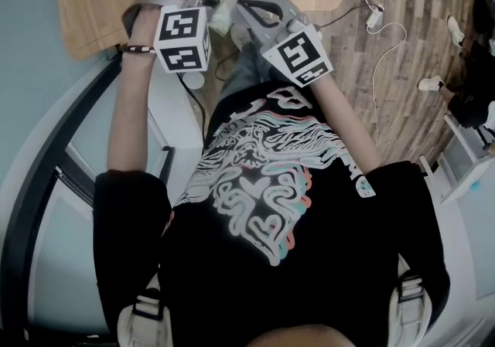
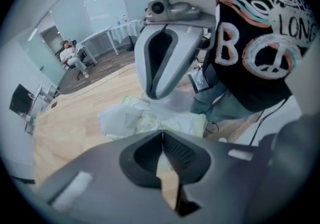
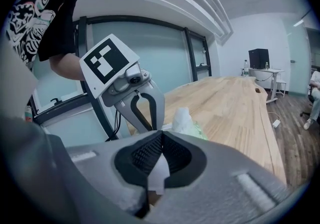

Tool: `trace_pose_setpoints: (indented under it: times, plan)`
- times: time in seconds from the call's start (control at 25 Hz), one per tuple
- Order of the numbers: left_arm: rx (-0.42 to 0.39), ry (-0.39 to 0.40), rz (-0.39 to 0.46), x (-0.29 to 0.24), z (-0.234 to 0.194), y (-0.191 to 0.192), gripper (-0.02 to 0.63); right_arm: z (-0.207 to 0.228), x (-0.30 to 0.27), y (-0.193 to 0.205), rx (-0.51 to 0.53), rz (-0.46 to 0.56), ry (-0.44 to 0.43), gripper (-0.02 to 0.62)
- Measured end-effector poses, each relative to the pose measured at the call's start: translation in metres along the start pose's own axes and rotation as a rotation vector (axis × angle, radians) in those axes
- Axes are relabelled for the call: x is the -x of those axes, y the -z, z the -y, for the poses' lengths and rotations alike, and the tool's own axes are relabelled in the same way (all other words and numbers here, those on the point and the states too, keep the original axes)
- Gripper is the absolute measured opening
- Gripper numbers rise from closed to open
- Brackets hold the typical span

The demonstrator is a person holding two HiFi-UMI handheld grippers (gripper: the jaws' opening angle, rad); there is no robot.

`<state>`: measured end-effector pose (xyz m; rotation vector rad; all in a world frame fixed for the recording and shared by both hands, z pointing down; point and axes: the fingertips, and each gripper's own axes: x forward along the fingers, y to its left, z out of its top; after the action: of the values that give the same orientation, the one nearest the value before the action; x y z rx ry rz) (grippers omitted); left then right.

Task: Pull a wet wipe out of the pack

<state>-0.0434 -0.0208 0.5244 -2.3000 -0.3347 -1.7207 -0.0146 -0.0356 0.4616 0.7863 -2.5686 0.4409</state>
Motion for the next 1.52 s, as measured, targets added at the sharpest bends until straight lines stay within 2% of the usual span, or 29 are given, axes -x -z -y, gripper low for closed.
trace_pose_setpoints:
  times: [0.24,0.36,0.48,0.52,0.6,1.08,1.52]
  plan:
    - [0.101,-0.094,0.047,0.008,-0.003,-0.001,-0.009,-0.003,-0.004,-0.001,0.111,-0.049,0.05,0.0]
    - [0.172,-0.174,0.054,0.009,-0.009,-0.001,-0.009,-0.003,-0.007,0.001,0.173,-0.094,0.051,0.002]
    - [0.243,-0.211,0.061,0.008,-0.01,0.0,-0.009,-0.007,-0.013,0.005,0.182,-0.117,0.035,0.006]
    - [0.259,-0.218,0.063,0.008,-0.01,0.0,-0.009,-0.008,-0.015,0.006,0.182,-0.126,0.03,0.051]
    - [0.281,-0.229,0.067,0.01,-0.011,0.0,-0.009,-0.01,-0.017,0.007,0.184,-0.139,0.028,0.057]
    - [0.32,-0.264,0.083,0.019,-0.014,0.0,-0.009,-0.013,-0.032,0.008,0.232,-0.167,0.02,0.057]
    - [0.338,-0.276,0.068,0.026,-0.011,0.007,-0.009,-0.014,-0.037,0.004,0.227,-0.15,0.024,0.071]
